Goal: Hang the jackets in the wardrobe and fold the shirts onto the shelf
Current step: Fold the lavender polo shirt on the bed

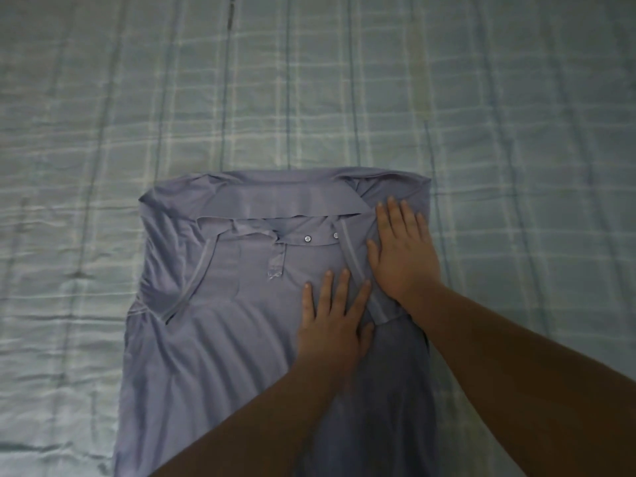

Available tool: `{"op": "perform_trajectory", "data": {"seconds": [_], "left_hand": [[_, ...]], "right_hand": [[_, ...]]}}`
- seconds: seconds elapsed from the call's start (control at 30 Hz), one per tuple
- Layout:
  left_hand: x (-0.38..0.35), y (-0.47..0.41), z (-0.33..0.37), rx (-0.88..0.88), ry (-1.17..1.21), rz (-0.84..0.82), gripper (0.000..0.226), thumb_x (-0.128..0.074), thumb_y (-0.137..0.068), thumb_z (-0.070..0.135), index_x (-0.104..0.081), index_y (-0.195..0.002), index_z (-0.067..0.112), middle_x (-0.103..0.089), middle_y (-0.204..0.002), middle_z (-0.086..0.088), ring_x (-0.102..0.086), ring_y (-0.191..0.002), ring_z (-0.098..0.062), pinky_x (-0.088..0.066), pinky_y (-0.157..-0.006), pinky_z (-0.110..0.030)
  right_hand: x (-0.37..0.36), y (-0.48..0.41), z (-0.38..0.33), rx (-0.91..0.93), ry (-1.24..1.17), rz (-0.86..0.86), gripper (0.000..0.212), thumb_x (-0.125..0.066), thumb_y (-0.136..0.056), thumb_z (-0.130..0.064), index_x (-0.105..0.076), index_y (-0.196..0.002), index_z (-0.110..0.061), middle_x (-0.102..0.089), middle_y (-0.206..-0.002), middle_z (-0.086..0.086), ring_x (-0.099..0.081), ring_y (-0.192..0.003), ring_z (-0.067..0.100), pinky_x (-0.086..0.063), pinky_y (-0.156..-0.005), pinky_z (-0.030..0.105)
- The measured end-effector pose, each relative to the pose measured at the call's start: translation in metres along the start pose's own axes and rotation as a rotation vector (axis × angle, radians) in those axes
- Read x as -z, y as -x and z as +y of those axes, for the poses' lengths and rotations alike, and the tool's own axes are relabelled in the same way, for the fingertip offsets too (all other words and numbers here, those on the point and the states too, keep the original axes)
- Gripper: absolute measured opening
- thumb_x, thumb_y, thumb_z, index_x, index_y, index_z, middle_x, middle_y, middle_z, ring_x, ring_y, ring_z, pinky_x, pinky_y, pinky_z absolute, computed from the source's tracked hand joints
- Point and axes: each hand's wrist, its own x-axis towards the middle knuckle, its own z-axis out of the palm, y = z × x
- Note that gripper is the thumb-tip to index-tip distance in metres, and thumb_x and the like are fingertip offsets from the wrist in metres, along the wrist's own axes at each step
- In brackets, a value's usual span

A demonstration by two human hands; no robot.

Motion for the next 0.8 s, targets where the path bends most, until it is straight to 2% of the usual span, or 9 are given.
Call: {"op": "perform_trajectory", "data": {"seconds": [0.13, 0.3, 0.37, 0.43, 0.53, 0.6, 0.63, 0.73, 0.8], "left_hand": [[0.007, 0.002, 0.002, -0.006, 0.007, 0.023, 0.065, -0.030, -0.097, 0.053, -0.015, -0.157, 0.031, -0.017, -0.164, -0.009, -0.007, -0.152, -0.032, -0.010, -0.117, -0.063], [0.018, 0.041, -0.015, -0.046, 0.056, 0.018, 0.059, -0.037, -0.093, 0.044, -0.042, -0.148, 0.023, -0.042, -0.153, -0.011, -0.035, -0.142, -0.035, -0.025, -0.114, -0.061], [0.013, 0.079, -0.033, -0.044, 0.072, -0.002, 0.059, -0.039, -0.091, 0.040, -0.046, -0.145, 0.019, -0.045, -0.150, -0.012, -0.040, -0.138, -0.036, -0.029, -0.113, -0.059], [0.008, 0.128, -0.057, -0.006, 0.097, -0.006, 0.059, -0.041, -0.088, 0.036, -0.049, -0.143, 0.016, -0.048, -0.147, -0.014, -0.043, -0.135, -0.037, -0.033, -0.111, -0.058], [0.001, 0.215, -0.102, 0.106, 0.143, -0.017, 0.062, -0.042, -0.084, 0.032, -0.046, -0.143, 0.012, -0.046, -0.146, -0.017, -0.041, -0.136, -0.038, -0.033, -0.111, -0.054], [-0.002, 0.273, -0.130, 0.208, 0.166, -0.004, 0.062, -0.045, -0.082, 0.029, -0.048, -0.141, 0.011, -0.048, -0.143, -0.018, -0.041, -0.134, -0.038, -0.036, -0.110, -0.053], [-0.004, 0.300, -0.144, 0.258, 0.180, 0.008, 0.061, -0.048, -0.080, 0.027, -0.050, -0.139, 0.011, -0.048, -0.142, -0.019, -0.042, -0.133, -0.039, -0.038, -0.108, -0.053], [-0.010, 0.360, -0.173, 0.480, 0.282, -0.011, 0.063, -0.063, -0.081, 0.016, -0.045, -0.141, 0.012, -0.042, -0.144, -0.019, -0.039, -0.133, -0.040, -0.039, -0.107, -0.053], [-0.012, 0.385, -0.182, 0.602, 0.413, -0.012, 0.068, -0.069, -0.081, 0.011, -0.041, -0.143, 0.010, -0.045, -0.139, -0.019, -0.043, -0.127, -0.039, -0.037, -0.107, -0.051]], "right_hand": [[0.009, 0.013, -0.004, -0.031, -0.062, 0.009, 0.068, -0.029, -0.095, -0.042, -0.026, -0.154, -0.008, -0.028, -0.159, 0.014, -0.024, -0.147, 0.031, -0.017, -0.121, 0.050], [0.014, 0.104, -0.019, -0.022, -0.182, 0.164, 0.059, -0.043, -0.096, -0.028, -0.038, -0.148, -0.001, -0.039, -0.152, 0.019, -0.035, -0.142, 0.035, -0.026, -0.118, 0.050], [0.011, 0.161, -0.027, -0.079, -0.288, 0.216, 0.059, -0.048, -0.094, -0.024, -0.038, -0.147, 0.001, -0.040, -0.151, 0.022, -0.036, -0.141, 0.037, -0.028, -0.117, 0.049], [0.007, 0.223, -0.039, -0.247, -0.425, 0.183, 0.064, -0.050, -0.090, -0.022, -0.035, -0.148, 0.001, -0.037, -0.152, 0.023, -0.034, -0.140, 0.037, -0.025, -0.119, 0.044], [0.005, 0.304, -0.063, -0.528, -0.628, 0.068, 0.061, -0.051, -0.084, -0.024, -0.045, -0.141, -0.004, -0.049, -0.141, 0.021, -0.046, -0.130, 0.034, -0.035, -0.113, 0.045], [0.008, 0.345, -0.075, -0.651, -0.746, 0.052, 0.044, -0.051, -0.079, -0.020, -0.055, -0.123, -0.013, -0.062, -0.112, 0.011, -0.061, -0.102, 0.025, -0.051, -0.088, 0.046], [0.010, 0.363, -0.081, -0.721, -0.786, 0.037, 0.042, -0.051, -0.077, -0.017, -0.055, -0.119, -0.016, -0.063, -0.105, 0.008, -0.061, -0.093, 0.022, -0.052, -0.080, 0.044], [0.013, 0.405, -0.089, -0.895, -0.785, -0.080, 0.054, -0.052, -0.074, -0.025, -0.048, -0.127, -0.015, -0.061, -0.112, 0.011, -0.061, -0.100, 0.033, -0.051, -0.081, 0.049], [0.015, 0.421, -0.092, -0.920, -0.759, -0.201, 0.046, -0.055, -0.078, -0.027, -0.046, -0.121, -0.012, -0.059, -0.105, 0.013, -0.060, -0.095, 0.036, -0.049, -0.077, 0.048]]}}
